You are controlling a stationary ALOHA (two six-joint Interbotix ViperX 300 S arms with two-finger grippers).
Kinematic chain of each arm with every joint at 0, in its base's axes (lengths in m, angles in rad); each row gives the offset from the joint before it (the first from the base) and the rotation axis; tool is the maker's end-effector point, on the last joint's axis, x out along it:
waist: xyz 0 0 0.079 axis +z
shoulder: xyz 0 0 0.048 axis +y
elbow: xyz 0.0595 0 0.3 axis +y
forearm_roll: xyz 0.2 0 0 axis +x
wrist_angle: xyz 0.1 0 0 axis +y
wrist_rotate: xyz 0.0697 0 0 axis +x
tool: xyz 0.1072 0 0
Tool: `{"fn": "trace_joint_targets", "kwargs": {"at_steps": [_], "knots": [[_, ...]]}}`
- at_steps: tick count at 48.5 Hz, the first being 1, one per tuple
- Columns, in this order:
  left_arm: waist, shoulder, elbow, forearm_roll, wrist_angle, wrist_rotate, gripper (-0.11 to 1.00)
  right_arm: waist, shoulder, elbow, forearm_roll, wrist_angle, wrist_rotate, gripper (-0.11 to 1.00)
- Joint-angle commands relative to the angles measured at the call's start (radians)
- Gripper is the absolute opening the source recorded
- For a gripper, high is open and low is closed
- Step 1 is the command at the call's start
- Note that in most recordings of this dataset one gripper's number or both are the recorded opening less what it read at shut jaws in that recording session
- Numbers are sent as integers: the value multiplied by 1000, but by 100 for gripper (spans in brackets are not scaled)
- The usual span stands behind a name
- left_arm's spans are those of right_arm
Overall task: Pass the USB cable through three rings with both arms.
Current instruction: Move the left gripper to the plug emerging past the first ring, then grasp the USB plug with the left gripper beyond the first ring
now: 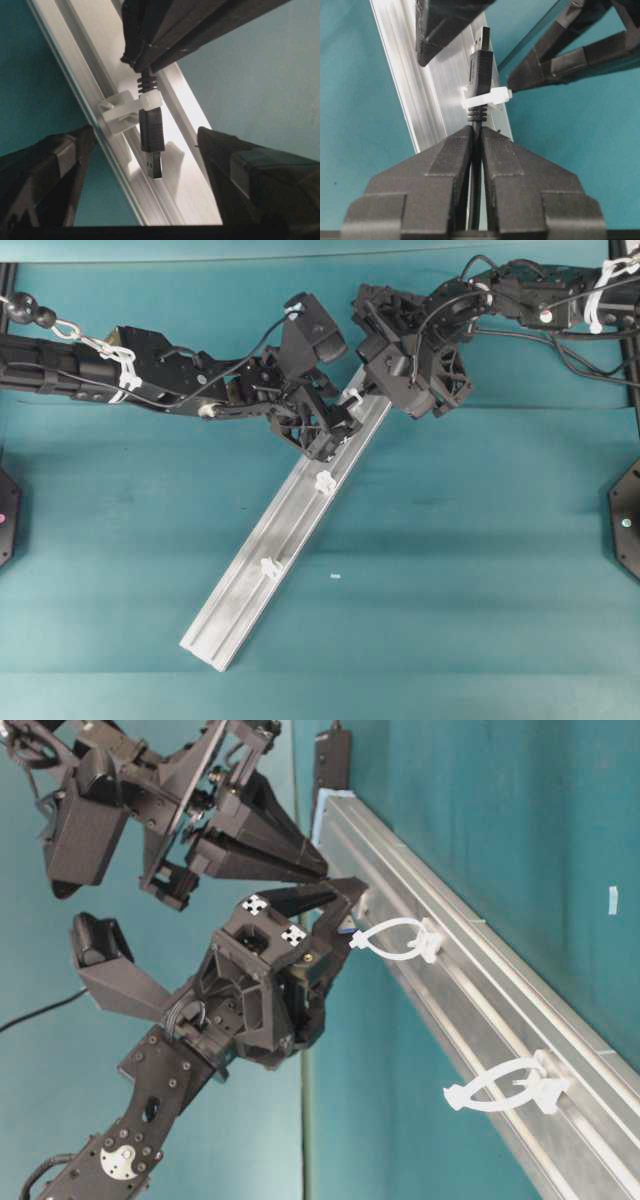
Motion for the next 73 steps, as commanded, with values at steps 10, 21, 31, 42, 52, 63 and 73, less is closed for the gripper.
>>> {"fn": "trace_joint_targets", "kwargs": {"at_steps": [10,21,31,42,52,63,73], "knots": [[-5,-3,-14,3,-26,-18,55,8,3,-9,6,0,-11,10],[-5,-5,-14,3,-52,-17,24,8,3,-8,8,0,-11,10],[-6,-8,-17,3,-58,-15,7,6,3,-6,8,-3,-9,10],[-17,-12,-11,3,-52,-17,7,6,3,-5,6,0,-8,10],[-18,-14,-14,3,-52,-29,7,5,3,-3,6,-8,-3,10],[-20,-31,-9,3,-51,-31,7,6,2,6,6,-49,8,10],[-20,-35,-8,3,-29,-34,7,8,2,8,6,-55,11,10]]}}
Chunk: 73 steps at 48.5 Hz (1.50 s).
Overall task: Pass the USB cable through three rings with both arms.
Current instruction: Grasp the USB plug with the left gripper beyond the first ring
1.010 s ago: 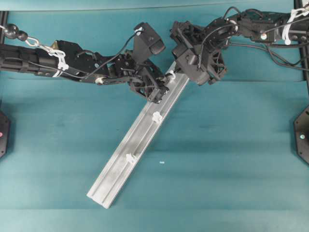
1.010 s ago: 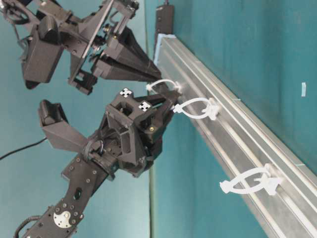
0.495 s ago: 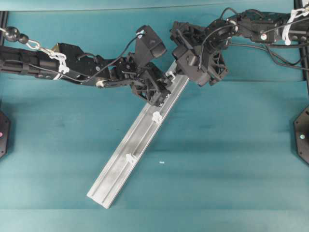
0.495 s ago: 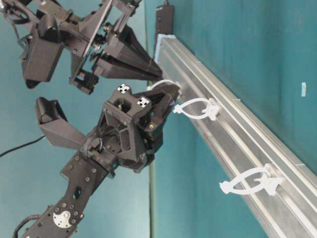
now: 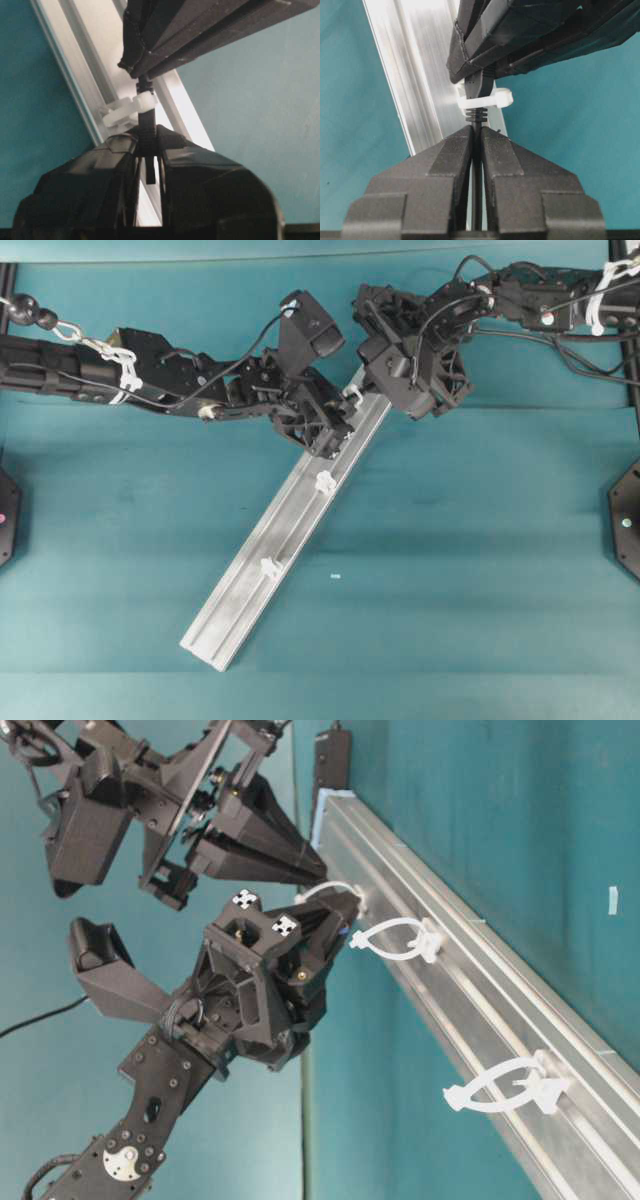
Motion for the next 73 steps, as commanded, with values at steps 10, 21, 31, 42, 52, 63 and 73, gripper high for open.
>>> {"fn": "trace_joint_targets", "kwargs": {"at_steps": [10,21,31,42,52,63,73], "knots": [[-12,-38,2,3,12,-17,7,8,-3,6,3,-28,26,25],[-14,-46,8,3,12,-44,7,8,-14,32,2,-114,46,83],[-15,-80,18,3,48,-51,7,8,-31,71,2,-189,46,84],[-23,-98,31,3,75,-89,7,9,-44,95,2,-199,69,84],[-48,-98,49,3,75,-117,7,17,-54,100,2,-209,89,84],[-74,-98,67,3,75,-144,7,41,-61,100,2,-222,91,84],[-110,-117,71,3,77,-186,7,83,-84,109,2,-222,92,84]]}}
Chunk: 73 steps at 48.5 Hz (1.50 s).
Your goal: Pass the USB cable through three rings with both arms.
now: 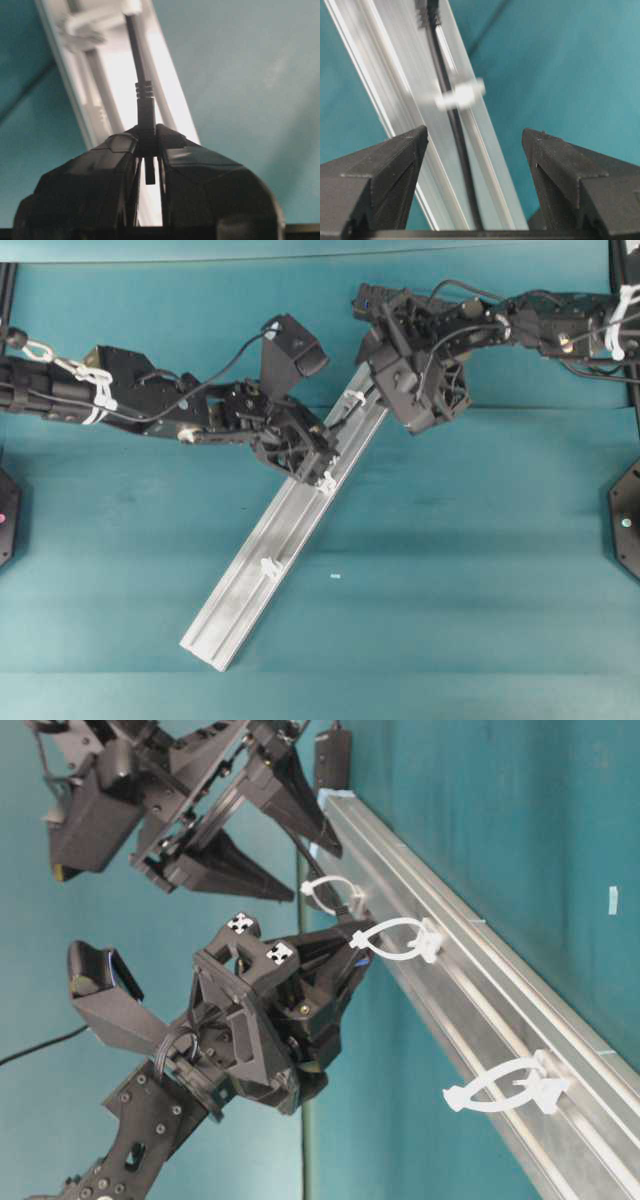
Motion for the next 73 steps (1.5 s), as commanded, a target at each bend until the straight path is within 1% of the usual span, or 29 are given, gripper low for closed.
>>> {"fn": "trace_joint_targets", "kwargs": {"at_steps": [1,9,18,28,34,45,51,62,66,73], "knots": [[-29,-35,-5,3,-5,-14,7,26,-17,3,5,-5,12,83],[-34,-72,5,3,-2,-46,7,66,-29,29,6,-32,12,83],[-34,-77,12,3,-2,-48,7,103,-31,34,6,-104,12,83],[-32,-77,11,3,-2,-48,7,126,-26,31,6,-117,11,81],[-29,-77,12,3,-3,-48,7,137,-26,32,6,-117,11,73],[-26,-77,12,3,-5,-48,7,144,-14,31,6,-120,5,54],[-23,-77,14,3,-5,-48,7,144,0,25,3,-121,2,46],[-23,-77,14,3,-6,-48,7,156,8,5,3,-121,-2,34],[-25,-77,15,3,-3,-48,7,156,8,5,2,-129,-2,28],[-23,-77,20,3,-2,-48,7,158,8,3,2,-141,5,12]]}}
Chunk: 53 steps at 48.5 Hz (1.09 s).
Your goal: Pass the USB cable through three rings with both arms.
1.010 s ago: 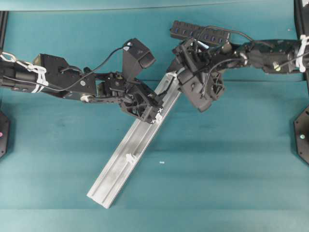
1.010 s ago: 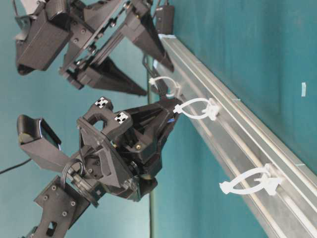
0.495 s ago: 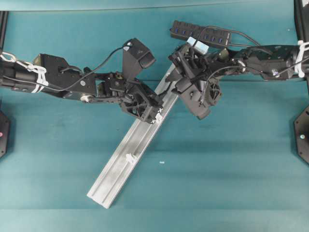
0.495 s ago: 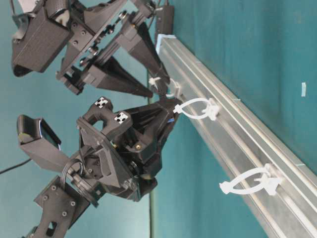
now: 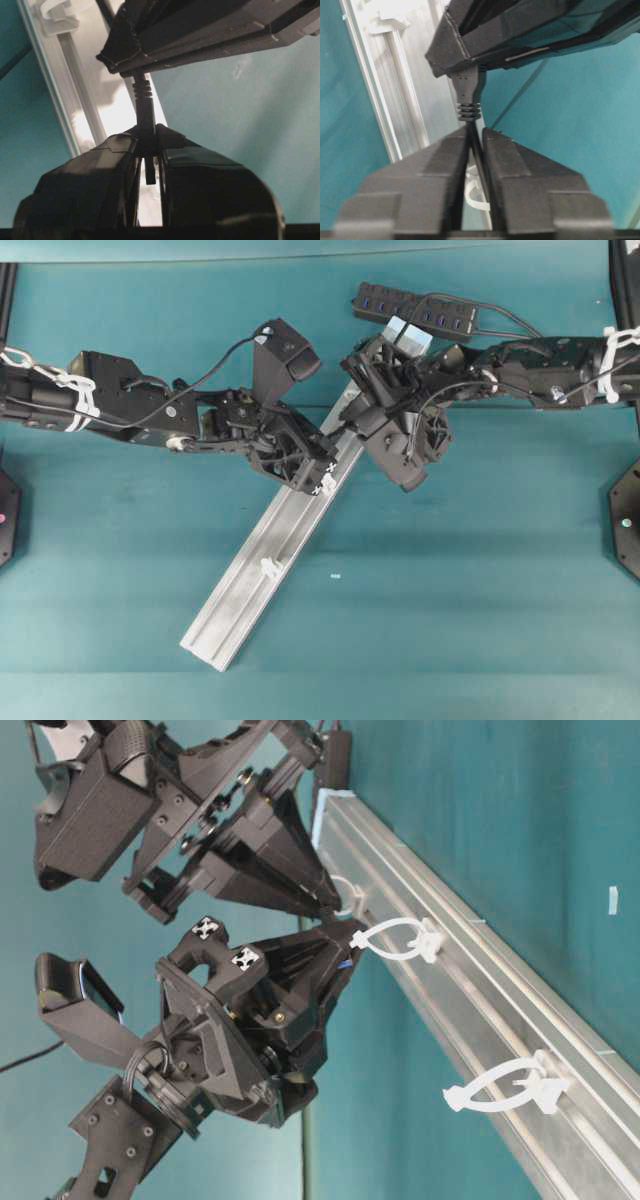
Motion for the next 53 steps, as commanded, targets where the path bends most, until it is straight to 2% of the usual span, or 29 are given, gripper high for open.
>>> {"fn": "trace_joint_targets", "kwargs": {"at_steps": [1,21,26,34,39,41,53], "knots": [[-3,-25,-5,2,-6,2,7,5,-2,-11,2,-12,5,11],[6,-25,-3,2,-21,2,10,5,2,-17,2,-23,8,11],[6,-25,-3,2,-28,2,26,2,3,-21,2,-23,8,11],[5,-28,0,2,-21,2,74,-2,8,-15,-18,-15,8,11],[5,-44,11,2,-11,2,95,0,11,-14,-41,-2,8,11],[5,-57,18,2,-3,2,98,0,14,-14,-51,5,8,11],[2,-184,87,2,21,11,96,-2,32,-12,-91,23,8,11]]}}
